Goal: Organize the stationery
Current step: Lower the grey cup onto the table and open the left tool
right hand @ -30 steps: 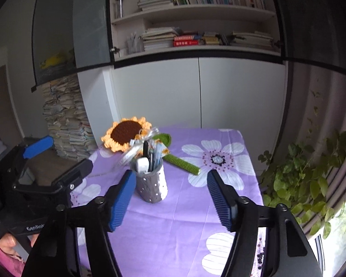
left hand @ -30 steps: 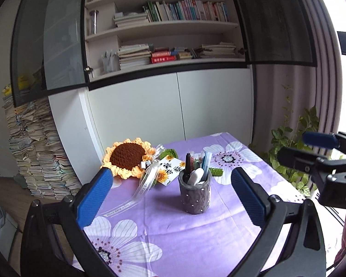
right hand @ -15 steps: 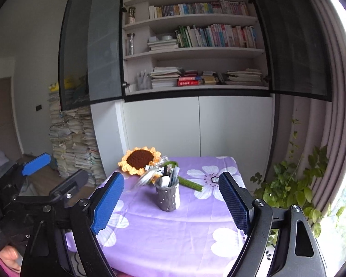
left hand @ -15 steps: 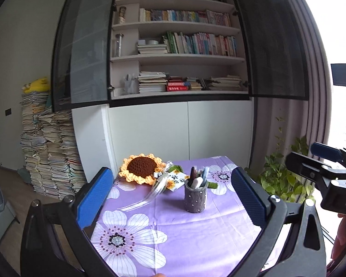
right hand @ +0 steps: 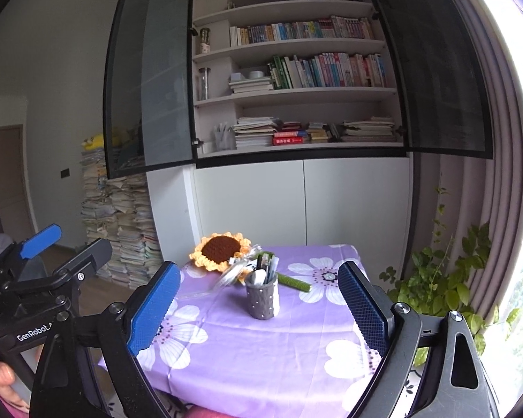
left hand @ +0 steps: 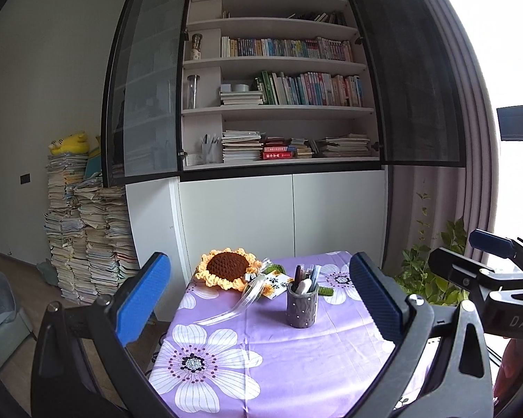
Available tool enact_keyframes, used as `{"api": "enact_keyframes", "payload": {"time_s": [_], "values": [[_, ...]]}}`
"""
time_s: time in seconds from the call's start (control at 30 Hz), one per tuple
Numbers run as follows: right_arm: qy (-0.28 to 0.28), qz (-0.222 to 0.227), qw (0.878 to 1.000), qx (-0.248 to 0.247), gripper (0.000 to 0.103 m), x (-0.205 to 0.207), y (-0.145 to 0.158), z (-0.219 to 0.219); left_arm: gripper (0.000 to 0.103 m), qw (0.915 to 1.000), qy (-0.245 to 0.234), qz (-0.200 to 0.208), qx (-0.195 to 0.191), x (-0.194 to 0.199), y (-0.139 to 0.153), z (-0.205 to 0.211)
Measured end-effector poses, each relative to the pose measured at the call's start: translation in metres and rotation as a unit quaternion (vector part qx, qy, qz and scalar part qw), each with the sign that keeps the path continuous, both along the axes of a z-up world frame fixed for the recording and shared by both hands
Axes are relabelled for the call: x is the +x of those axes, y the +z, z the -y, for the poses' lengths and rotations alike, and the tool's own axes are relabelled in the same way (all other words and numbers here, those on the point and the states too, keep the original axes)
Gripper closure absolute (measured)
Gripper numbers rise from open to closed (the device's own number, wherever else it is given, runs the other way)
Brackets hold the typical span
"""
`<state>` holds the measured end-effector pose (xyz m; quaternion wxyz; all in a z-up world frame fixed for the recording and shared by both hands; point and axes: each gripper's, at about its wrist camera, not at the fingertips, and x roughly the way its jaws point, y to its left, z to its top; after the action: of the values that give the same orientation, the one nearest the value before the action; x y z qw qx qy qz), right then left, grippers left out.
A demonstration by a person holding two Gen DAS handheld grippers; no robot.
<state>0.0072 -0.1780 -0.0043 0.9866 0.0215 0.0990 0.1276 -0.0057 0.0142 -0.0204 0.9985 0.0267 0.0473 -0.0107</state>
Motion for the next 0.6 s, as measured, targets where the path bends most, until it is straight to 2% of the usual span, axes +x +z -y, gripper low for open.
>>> {"api": "enact_keyframes", "payload": {"time_s": [0.6], "values": [[0.005, 0.0, 1.0, 0.0, 0.011, -0.0042, -0.003, 0.0001, 0.001, 1.0, -0.003, 0.004, 0.006, -0.0088, -0.002, 0.0004]]}}
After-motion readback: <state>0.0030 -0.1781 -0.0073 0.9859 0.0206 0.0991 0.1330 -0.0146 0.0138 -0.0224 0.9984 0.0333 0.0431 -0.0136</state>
